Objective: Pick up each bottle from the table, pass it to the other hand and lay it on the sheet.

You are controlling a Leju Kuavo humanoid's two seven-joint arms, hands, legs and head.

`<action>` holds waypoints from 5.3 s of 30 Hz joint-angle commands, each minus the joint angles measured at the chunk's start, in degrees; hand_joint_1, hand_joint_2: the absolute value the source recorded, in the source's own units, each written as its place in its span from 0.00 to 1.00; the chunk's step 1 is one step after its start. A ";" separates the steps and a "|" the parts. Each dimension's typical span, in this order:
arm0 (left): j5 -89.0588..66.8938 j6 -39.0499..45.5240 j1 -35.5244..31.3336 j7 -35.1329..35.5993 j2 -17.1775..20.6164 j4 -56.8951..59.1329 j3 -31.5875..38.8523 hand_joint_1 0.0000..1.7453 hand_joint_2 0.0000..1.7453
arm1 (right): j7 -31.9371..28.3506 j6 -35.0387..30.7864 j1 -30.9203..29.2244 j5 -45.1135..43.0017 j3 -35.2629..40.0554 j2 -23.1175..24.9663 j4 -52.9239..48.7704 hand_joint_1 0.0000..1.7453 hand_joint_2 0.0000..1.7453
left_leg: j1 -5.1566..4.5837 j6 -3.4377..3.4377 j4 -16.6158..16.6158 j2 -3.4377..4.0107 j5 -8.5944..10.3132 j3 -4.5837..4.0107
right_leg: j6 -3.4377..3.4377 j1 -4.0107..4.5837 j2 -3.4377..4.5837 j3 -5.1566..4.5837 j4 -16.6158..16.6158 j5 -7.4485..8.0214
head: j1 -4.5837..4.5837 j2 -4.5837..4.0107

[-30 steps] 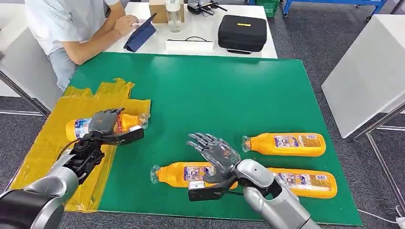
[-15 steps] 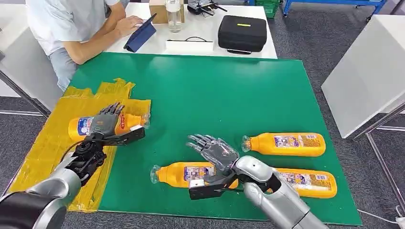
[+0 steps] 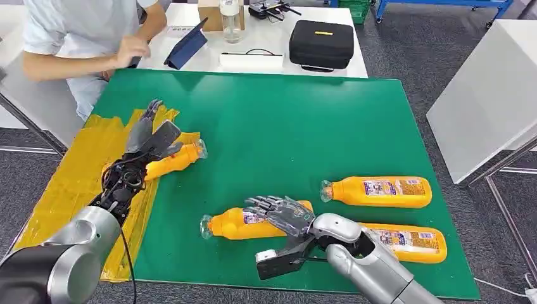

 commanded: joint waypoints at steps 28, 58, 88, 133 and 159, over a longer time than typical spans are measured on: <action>15.09 -4.50 6.25 -0.54 -6.80 -27.50 -15.56 0.00 1.00 | 10.74 -3.39 6.52 10.59 -9.94 3.20 12.03 0.00 1.00 | 0.05 -0.12 0.00 -0.17 -0.14 0.25 | -0.15 0.07 -0.19 0.33 -0.04 -0.14 | -0.02 0.00; 17.29 -5.10 16.25 -1.33 -6.37 -45.96 -22.43 0.00 1.00 | 14.87 -12.53 1.76 13.40 -17.42 12.78 39.57 0.87 1.00 | 0.12 -0.29 -0.09 0.15 -0.18 1.22 | -0.29 0.19 0.06 1.03 -0.18 -0.07 | 0.00 0.00; 33.75 -14.69 24.68 1.43 -3.93 -54.56 -30.75 0.00 1.00 | -15.73 -35.54 9.59 -28.93 -40.16 15.37 6.40 1.00 1.00 | 0.06 -0.10 0.00 -0.06 -0.11 0.51 | -0.20 0.12 -0.14 0.54 -0.05 -0.02 | 0.00 0.00; 50.27 -26.97 16.01 6.83 -5.35 -37.72 -32.82 0.00 1.00 | -18.78 -16.50 4.01 -24.64 -20.97 16.99 20.65 1.00 1.00 | 0.07 -0.11 -0.01 -0.10 -0.06 0.08 | -0.05 0.09 -0.06 0.13 -0.07 -0.01 | -0.02 0.00; 59.46 -34.86 18.21 5.29 -5.35 -40.43 -34.19 1.00 1.00 | -20.50 -17.78 2.34 -22.02 -19.36 18.57 24.67 1.00 1.00 | 0.09 -0.14 0.01 -0.11 -0.12 0.13 | -0.08 0.11 -0.09 0.19 -0.06 -0.07 | 0.00 0.00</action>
